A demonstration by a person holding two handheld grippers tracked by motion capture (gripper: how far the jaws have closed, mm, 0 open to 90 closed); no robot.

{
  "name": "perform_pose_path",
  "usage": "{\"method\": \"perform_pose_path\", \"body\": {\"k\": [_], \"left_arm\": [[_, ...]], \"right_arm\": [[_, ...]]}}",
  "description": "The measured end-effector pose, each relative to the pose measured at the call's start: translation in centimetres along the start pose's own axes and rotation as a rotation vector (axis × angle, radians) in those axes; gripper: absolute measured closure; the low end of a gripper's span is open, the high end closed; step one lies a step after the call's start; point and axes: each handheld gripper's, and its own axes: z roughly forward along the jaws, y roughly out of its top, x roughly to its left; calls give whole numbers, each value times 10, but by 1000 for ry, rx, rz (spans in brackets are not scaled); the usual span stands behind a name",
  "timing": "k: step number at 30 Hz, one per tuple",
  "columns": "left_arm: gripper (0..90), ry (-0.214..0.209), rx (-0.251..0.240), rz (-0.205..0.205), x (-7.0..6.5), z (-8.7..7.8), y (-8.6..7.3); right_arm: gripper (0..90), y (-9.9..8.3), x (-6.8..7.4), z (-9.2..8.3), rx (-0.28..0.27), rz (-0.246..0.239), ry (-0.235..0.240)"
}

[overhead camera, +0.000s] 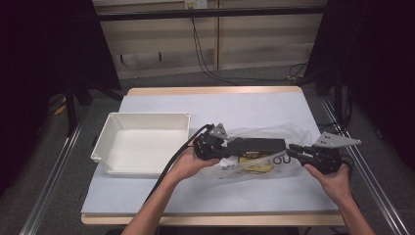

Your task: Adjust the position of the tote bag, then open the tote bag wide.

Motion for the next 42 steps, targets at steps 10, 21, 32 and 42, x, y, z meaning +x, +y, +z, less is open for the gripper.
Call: {"method": "perform_pose_path", "body": {"k": [10,21,32,42], "left_arm": [[719,-37,14,33,15,2,15],[612,-51,100,125,13,17,38],[546,-46,126,79,26,24,32],[429,-42,139,47,36,32,28]], "right_arm": [[595,-25,34,-19,10,7,15],[546,-40,58,-23,25,-8,48],[532,-44,64,-13,55,-18,80],[528,-45,65,-9,67,-25,96]]}}
